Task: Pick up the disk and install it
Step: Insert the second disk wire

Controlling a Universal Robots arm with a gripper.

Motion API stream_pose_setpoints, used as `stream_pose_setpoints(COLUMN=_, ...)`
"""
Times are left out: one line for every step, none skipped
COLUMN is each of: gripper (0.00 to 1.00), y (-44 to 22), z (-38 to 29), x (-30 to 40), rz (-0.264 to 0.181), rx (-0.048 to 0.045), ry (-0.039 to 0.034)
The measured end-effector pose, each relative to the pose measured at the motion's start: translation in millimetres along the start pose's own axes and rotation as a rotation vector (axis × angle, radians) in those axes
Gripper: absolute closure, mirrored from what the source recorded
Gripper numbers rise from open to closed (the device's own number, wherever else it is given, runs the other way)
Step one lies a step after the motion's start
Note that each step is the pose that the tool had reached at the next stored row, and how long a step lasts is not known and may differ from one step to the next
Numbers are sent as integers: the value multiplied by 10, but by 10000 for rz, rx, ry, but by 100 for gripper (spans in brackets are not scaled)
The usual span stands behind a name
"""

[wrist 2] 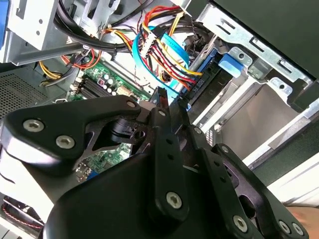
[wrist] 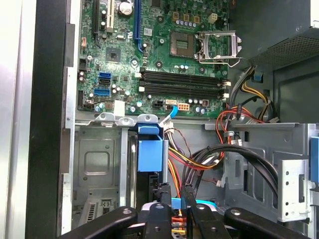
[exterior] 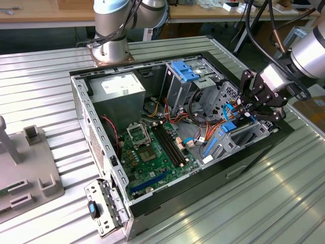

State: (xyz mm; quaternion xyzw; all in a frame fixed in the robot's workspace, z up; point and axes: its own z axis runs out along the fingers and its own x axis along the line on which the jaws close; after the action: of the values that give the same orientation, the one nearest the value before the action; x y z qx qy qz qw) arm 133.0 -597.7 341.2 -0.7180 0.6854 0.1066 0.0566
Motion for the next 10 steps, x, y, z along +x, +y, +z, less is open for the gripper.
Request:
stream_pose_setpoints(gripper=77, y=0, z=-4, x=-1, rz=0, rx=0, ry=-3)
stream_pose_setpoints(gripper=77, y=2, z=-29, x=-7, rz=0, rx=1, ry=-11)
stream_pose_setpoints(gripper=77, y=3, z=-51, x=-12, rz=0, rx=0, ry=-3)
stream_pose_setpoints(gripper=77, y=4, z=-54, x=-13, rz=0, rx=0, ry=0)
stream_pose_setpoints(gripper=77, y=7, z=-58, x=-14, rz=-11, rx=109, ry=191)
stream_pose_setpoints(gripper=77, y=12, z=-56, x=-14, rz=-40, rx=305, ry=489)
stream_pose_setpoints(gripper=77, y=16, z=-57, x=-14, rz=-50, rx=403, ry=674)
stream_pose_setpoints(gripper=77, y=23, z=-57, x=-16, rz=-57, rx=452, ry=745)
stream_pose_setpoints(gripper=77, y=44, z=-68, x=-27, rz=-69, rx=524, ry=804)
stream_pose_setpoints(gripper=77, y=58, z=-108, x=-43, rz=-79, rx=581, ry=845)
